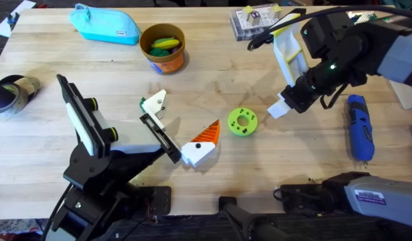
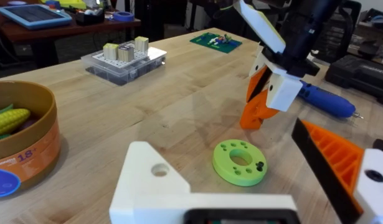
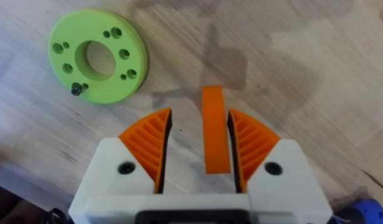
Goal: Pick up the gripper from the table and insert it into the empty holder that is missing its gripper. Then pick up a screw, insert it into the mounting hole, and use the screwdriver to tighten it. Finally, clean up the table by picking up the vegetable and placing it into the bucket.
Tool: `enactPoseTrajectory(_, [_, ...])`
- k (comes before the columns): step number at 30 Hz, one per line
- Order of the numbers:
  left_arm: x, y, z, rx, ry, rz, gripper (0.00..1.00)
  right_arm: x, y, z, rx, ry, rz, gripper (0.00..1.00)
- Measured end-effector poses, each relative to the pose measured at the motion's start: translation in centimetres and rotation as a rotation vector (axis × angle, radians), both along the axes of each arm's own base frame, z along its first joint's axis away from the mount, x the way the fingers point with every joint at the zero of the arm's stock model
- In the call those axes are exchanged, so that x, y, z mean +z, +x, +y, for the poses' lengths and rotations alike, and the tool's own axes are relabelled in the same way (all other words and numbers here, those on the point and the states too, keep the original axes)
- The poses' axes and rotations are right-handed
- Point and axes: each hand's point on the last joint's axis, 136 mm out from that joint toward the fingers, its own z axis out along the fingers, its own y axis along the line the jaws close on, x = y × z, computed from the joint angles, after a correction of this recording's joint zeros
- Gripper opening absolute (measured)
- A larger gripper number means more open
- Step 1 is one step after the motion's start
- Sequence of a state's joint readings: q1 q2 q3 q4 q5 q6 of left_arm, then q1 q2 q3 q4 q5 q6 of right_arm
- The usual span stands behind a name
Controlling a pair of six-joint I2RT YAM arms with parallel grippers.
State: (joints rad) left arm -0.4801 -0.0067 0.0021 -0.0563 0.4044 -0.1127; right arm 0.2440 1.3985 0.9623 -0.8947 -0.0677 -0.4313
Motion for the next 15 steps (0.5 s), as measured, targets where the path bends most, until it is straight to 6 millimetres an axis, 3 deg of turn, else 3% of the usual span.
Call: enactPoseTrajectory(15, [0.07,0.08,0.04,0.005,0.001,0.001,0.991,-0.08,-0.06,-0.01,0.000,-0.001,0.004,0.544])
